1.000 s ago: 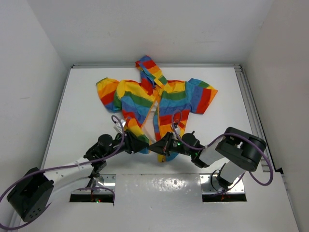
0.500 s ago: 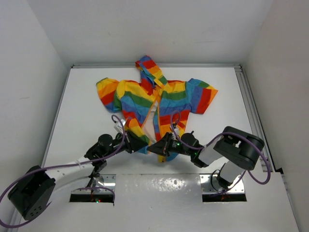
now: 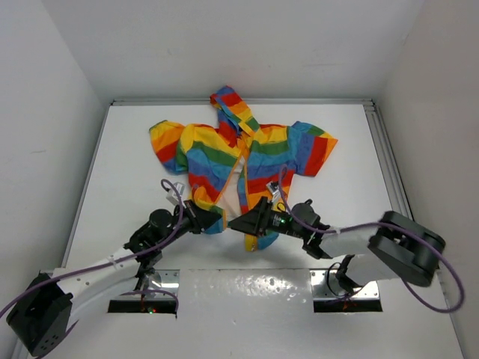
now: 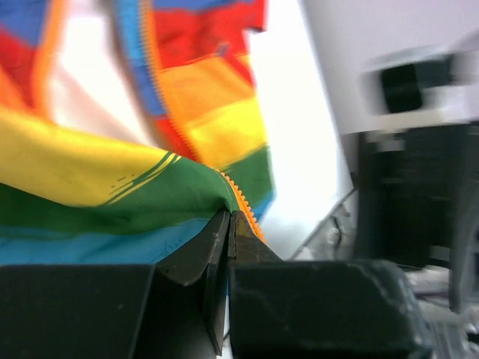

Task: Zip up the jacket

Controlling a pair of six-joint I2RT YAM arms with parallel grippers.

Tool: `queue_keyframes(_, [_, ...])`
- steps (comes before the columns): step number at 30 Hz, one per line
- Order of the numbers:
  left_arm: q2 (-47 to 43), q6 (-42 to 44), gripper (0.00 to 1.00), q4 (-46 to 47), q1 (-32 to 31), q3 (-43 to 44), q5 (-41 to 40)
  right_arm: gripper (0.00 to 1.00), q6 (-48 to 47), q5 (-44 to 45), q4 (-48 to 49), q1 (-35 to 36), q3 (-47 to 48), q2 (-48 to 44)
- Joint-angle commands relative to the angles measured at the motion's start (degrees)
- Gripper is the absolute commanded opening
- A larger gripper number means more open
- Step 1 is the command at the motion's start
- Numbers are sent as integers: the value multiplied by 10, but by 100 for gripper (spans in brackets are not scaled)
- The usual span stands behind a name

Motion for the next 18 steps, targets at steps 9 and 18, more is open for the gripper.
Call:
queue_keyframes(9, [-11,3,0,-103,-1,64,-74,32,-277,91,-463,6,148,-130])
queue_keyframes(18, [-3,15,0,-80,-1,66,-56,51,-283,71,-457,18,207,-47])
